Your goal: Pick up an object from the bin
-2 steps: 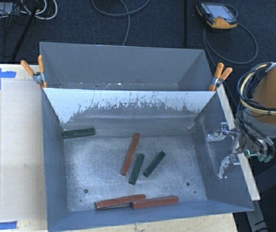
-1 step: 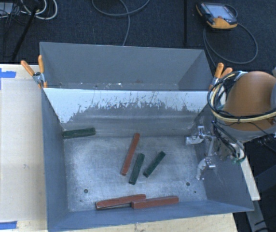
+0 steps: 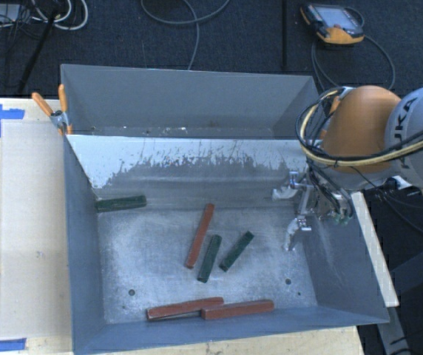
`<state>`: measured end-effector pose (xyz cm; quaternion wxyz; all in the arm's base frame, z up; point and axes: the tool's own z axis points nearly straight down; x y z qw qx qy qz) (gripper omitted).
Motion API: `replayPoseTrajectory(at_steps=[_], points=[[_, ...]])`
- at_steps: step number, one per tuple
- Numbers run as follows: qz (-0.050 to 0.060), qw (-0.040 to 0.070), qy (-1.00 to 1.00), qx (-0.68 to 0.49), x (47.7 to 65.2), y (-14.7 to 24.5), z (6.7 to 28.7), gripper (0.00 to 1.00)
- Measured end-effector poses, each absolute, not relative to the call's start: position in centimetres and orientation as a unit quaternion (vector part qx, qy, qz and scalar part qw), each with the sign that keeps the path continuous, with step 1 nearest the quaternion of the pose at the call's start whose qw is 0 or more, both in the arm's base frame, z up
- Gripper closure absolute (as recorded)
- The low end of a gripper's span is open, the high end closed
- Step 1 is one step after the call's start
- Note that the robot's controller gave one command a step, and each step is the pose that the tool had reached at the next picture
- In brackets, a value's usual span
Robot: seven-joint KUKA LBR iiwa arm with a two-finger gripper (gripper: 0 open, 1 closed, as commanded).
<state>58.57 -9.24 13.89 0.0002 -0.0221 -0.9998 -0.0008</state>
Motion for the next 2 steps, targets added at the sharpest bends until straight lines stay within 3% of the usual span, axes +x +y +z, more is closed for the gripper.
replayPoseTrajectory(at_steps=[1, 2], points=[[0.0, 0.001, -0.999, 0.036, 54.45, -3.74, 9.69, 1.0], [0.0, 0.001, -0.999, 0.037, 54.45, -3.71, 9.69, 0.0]])
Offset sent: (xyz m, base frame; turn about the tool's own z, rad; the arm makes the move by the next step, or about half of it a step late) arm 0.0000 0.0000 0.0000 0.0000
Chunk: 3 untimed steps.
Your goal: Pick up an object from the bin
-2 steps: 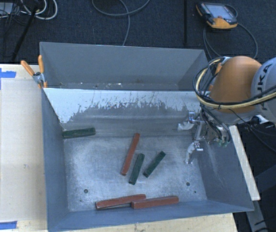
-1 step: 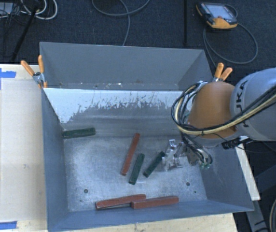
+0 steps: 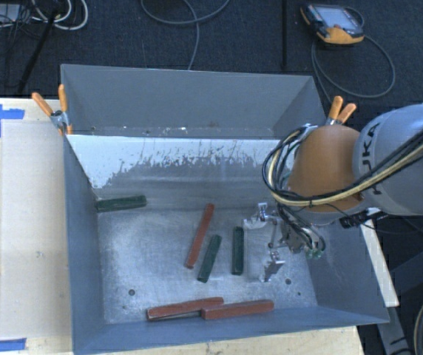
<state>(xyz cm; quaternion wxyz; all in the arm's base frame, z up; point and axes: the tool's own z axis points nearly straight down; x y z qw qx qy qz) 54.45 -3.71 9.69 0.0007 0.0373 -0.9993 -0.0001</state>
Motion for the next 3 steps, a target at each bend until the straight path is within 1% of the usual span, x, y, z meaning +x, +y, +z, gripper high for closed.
replayPoseTrajectory(at_steps=[1, 2, 3], points=[[0.0, 0.001, -0.999, 0.038, 54.4, -3.7, 9.7, 0.0], [0.001, -0.009, -0.987, 0.158, 56.6, 1.1, 7.6, 1.0], [0.001, -0.009, -0.987, 0.158, 56.6, 1.1, 7.6, 1.0]])
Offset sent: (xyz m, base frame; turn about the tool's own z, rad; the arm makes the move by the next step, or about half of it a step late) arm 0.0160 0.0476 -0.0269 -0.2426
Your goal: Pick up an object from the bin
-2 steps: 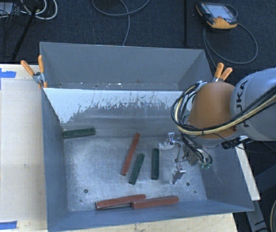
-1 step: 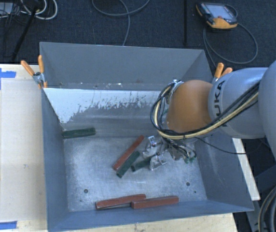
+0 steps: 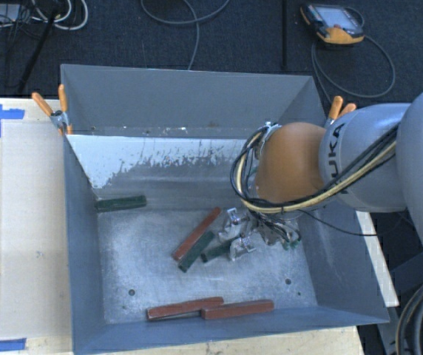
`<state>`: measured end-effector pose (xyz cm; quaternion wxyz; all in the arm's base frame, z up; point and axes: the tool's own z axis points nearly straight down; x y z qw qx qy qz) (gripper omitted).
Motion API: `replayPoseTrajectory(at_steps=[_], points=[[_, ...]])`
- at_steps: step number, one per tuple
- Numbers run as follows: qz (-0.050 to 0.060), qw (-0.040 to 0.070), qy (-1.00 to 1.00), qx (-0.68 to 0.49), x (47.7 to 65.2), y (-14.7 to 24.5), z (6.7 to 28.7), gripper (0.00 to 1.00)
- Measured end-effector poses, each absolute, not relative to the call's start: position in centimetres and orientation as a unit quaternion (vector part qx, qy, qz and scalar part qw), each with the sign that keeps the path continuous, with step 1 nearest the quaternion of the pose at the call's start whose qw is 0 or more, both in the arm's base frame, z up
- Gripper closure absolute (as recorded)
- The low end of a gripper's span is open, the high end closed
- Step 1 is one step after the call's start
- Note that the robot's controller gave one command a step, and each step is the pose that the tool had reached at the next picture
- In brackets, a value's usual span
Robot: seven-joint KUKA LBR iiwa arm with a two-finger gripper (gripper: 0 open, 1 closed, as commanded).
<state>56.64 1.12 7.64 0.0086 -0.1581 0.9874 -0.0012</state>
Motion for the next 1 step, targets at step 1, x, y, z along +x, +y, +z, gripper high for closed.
replayPoseTrajectory(at_steps=[1], points=[[0.0, 0.002, 0.989, -0.146, 59.48, -2.76, 22.69, 1.0]])
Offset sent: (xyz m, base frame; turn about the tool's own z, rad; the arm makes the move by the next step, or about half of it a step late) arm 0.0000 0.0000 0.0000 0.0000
